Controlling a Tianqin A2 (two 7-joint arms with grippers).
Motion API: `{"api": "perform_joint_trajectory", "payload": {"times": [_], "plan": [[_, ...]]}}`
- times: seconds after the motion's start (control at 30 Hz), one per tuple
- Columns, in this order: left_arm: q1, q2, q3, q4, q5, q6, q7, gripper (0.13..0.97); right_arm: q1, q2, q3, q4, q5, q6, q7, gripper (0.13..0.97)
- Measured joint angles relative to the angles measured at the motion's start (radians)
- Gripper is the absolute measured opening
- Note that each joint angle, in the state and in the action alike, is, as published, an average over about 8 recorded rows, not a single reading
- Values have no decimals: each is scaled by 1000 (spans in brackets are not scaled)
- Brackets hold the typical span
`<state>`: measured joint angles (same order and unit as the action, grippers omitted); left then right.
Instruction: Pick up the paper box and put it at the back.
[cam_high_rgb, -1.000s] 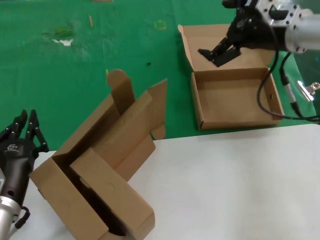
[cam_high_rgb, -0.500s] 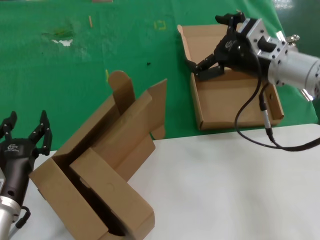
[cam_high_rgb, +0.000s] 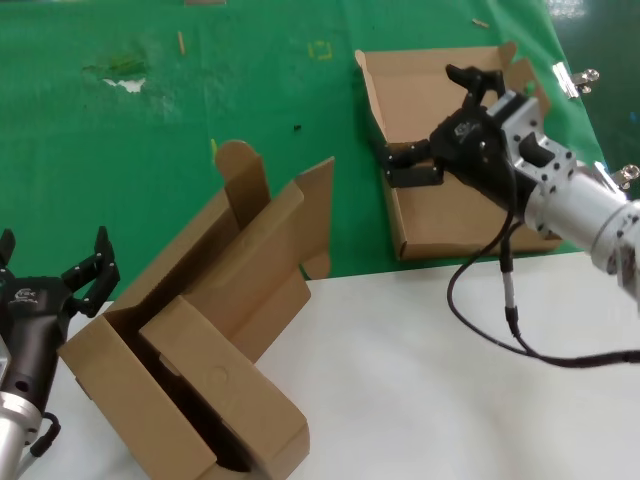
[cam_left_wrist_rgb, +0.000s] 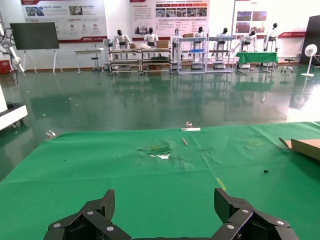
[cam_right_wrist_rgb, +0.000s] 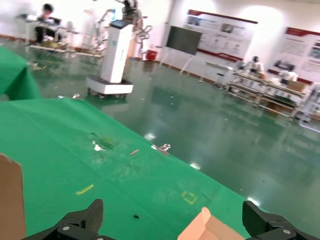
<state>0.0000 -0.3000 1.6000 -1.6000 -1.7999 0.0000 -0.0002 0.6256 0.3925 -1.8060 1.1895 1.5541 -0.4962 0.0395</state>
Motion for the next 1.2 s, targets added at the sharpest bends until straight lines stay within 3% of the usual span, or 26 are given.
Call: {"api": "perform_joint_trajectory", "payload": {"times": [0.1, 0.53, 1.2], "plan": [[0, 0, 0, 0, 0, 0, 0, 697, -52, -8, 17, 34, 20, 41, -3, 966], [0, 0, 0, 0, 0, 0, 0, 718, -274, -41, 90, 180, 108, 217, -17, 966], [0, 0, 0, 0, 0, 0, 0, 930, -576, -85, 190, 378, 226, 457, -36, 966]]}}
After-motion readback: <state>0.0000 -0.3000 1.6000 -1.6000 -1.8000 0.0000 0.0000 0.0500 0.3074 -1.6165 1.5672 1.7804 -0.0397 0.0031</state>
